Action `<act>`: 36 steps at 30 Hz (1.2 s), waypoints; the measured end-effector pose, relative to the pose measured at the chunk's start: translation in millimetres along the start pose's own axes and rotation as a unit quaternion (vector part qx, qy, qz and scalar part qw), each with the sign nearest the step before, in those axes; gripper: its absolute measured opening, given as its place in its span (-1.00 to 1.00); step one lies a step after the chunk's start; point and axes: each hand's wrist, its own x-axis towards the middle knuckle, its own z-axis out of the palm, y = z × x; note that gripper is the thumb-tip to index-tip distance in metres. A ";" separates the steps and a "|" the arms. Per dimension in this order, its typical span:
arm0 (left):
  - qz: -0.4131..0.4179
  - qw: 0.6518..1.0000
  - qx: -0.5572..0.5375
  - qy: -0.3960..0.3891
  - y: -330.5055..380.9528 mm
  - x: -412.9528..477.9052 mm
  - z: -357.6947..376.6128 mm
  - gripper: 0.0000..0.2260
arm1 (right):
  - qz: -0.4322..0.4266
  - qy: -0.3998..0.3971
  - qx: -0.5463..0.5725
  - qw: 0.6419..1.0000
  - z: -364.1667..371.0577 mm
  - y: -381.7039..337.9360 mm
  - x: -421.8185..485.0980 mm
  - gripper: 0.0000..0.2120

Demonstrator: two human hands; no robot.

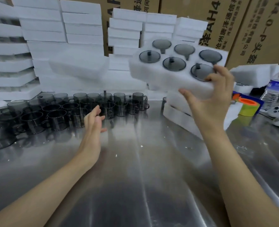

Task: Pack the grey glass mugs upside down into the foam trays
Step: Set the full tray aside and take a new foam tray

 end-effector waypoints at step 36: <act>-0.074 0.988 0.108 -0.080 -7.3 0.1 3.7 -0.64 | -0.154 -0.315 -0.054 0.935 99.2 -50.0 -86.5 -0.87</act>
